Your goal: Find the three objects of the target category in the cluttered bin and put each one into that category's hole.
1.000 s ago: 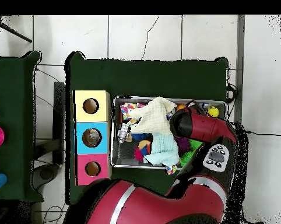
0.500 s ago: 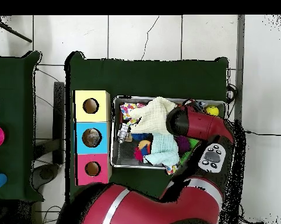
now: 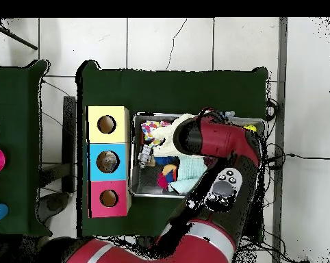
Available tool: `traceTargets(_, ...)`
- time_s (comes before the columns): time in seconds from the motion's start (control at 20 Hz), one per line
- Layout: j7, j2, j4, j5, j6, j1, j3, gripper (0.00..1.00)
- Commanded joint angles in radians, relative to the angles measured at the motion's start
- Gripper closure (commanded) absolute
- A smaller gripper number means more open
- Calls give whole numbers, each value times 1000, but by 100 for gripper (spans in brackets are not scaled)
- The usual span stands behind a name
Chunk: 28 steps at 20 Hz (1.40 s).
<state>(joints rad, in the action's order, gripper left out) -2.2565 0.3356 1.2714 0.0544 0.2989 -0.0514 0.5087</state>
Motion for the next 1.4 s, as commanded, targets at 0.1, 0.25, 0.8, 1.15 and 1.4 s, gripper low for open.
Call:
traceTargets(0.1,-42,59,21,8,161,8,-21,100)
traceTargets(0.25,-31,90,42,-5,218,6,-40,100)
traceTargets(0.8,-33,229,98,-131,617,-15,-168,100)
traceTargets(1.15,-43,239,177,-130,447,-10,-197,100)
traceTargets(1.4,-53,244,210,-105,265,-25,-225,100)
